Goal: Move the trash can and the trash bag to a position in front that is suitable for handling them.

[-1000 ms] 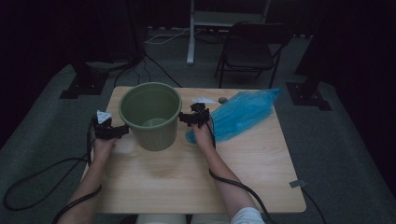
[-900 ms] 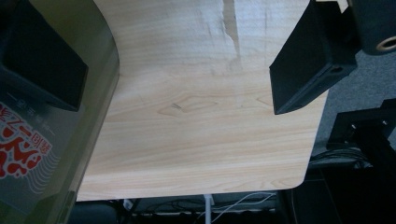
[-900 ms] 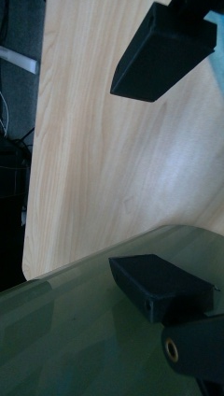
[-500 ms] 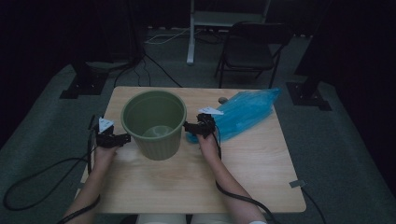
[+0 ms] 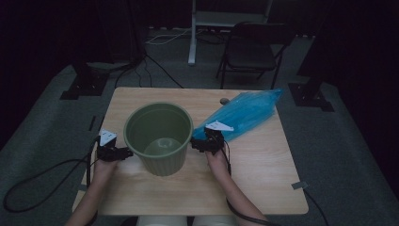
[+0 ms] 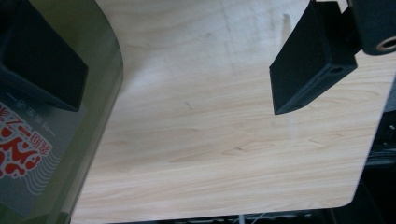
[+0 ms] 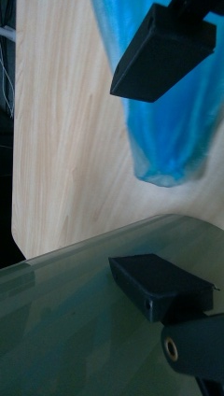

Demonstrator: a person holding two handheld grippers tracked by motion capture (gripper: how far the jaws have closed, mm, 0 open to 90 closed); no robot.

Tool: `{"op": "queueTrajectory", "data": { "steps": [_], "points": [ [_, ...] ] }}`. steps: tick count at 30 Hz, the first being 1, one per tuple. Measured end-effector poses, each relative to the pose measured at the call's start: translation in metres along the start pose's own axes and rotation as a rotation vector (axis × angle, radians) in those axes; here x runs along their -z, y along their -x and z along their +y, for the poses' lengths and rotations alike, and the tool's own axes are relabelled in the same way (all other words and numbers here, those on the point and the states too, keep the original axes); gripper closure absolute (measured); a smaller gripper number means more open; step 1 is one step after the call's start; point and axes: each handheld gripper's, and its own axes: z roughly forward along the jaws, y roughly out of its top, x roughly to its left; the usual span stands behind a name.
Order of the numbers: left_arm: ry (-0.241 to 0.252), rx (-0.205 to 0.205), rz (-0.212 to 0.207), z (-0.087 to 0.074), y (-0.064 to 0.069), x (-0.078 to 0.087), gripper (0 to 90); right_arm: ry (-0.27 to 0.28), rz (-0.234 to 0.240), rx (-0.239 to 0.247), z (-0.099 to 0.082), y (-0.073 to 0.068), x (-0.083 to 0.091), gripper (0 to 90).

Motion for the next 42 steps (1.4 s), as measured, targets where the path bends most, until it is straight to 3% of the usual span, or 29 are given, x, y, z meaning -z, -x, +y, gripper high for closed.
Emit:
{"op": "queueTrajectory", "data": {
  "steps": [16, 22, 25, 32, 42],
  "points": [
    [-0.006, -0.071, -0.099, -0.008, 0.042, 0.013, 4.8, 0.013, -0.005, -0.021, -0.03, 0.007, 0.056, 14.8],
    [-0.007, -0.099, -0.113, -0.009, 0.057, 0.016, 4.7, 0.007, -0.013, -0.004, -0.036, 0.009, 0.073, 14.7],
    [-0.01, -0.107, -0.127, -0.008, 0.064, 0.015, 4.7, 0.006, -0.023, -0.02, -0.039, 0.012, 0.081, 14.7],
    [-0.01, -0.131, -0.146, -0.006, 0.075, 0.012, 4.8, 0.014, -0.014, -0.049, -0.05, 0.017, 0.098, 14.7],
    [0.003, -0.127, -0.146, -0.008, 0.079, 0.012, 4.7, 0.017, -0.005, -0.085, -0.054, 0.02, 0.102, 14.6]
  ]
}}
